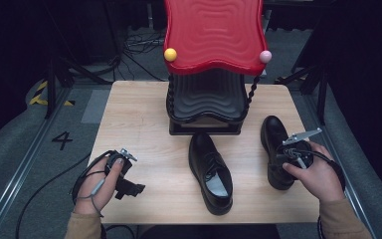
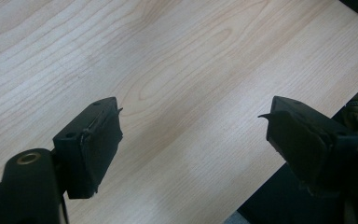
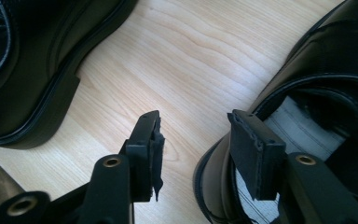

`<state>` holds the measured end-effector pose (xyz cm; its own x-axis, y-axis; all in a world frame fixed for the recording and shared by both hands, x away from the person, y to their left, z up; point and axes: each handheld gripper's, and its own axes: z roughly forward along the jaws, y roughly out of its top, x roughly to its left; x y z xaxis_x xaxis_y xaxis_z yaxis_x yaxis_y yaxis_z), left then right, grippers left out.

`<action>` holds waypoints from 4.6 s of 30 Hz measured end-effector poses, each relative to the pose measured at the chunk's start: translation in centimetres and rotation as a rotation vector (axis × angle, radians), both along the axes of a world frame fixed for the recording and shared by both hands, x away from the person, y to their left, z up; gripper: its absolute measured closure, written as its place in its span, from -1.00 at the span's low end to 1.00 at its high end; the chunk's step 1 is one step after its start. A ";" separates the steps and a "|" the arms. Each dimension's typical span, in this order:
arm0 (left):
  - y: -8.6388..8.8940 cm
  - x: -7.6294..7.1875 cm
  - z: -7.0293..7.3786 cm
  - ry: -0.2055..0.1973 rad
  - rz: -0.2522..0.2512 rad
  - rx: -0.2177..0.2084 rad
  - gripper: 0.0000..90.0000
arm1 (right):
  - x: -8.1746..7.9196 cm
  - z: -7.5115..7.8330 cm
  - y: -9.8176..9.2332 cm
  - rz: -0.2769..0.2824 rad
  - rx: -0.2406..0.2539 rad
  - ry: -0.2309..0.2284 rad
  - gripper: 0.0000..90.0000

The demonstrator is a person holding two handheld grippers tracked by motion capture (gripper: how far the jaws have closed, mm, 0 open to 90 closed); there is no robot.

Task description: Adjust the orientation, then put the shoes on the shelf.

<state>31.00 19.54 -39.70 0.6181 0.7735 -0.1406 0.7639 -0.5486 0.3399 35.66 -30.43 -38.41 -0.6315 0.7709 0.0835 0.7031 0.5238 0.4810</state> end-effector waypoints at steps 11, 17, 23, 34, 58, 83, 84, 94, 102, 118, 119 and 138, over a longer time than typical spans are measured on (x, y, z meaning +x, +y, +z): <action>-0.2 0.2 0.1 -0.002 -0.007 -0.006 -0.59 | 0.6 -2.0 -0.9 -0.036 -0.113 0.095 0.30; -0.2 0.2 0.1 -0.005 -0.003 -0.008 -0.59 | 0.9 -2.9 -0.8 -0.022 -0.114 0.151 0.71; 0.0 0.2 0.2 -0.003 -0.002 -0.005 -0.59 | 0.8 -2.5 -0.6 -0.028 -0.078 0.138 0.78; -0.1 0.2 0.2 -0.007 -0.007 -0.007 -0.59 | -1.6 0.3 1.3 0.091 -0.060 0.095 0.72; 0.7 -0.6 0.2 -0.010 0.020 -0.015 -0.59 | -4.8 1.3 8.4 0.460 -0.050 -0.002 0.68; 0.8 -0.6 0.3 -0.017 0.022 -0.014 -0.59 | -4.0 -2.4 10.7 0.491 -0.087 0.014 0.50; 0.7 -0.6 0.3 -0.018 0.019 -0.010 -0.59 | -4.1 -2.2 10.5 0.478 -0.072 0.019 0.44; 0.1 -0.1 0.2 -0.017 0.001 -0.009 -0.59 | -4.2 -1.5 9.5 0.367 0.017 0.034 0.20; -0.1 0.1 0.3 -0.015 -0.002 -0.010 -0.59 | -4.1 -0.4 9.3 0.251 0.116 0.033 0.13; -0.7 0.2 -0.1 0.002 -0.018 0.007 -0.59 | -1.9 -1.8 11.0 -0.004 0.133 0.150 -0.07; -0.7 0.2 -0.1 0.002 -0.019 0.007 -0.59 | -1.7 -2.1 11.3 -0.010 0.111 0.150 -0.07; -0.6 0.2 -0.2 0.008 -0.027 0.003 -0.59 | -0.8 -5.0 13.9 0.065 -0.095 0.165 0.14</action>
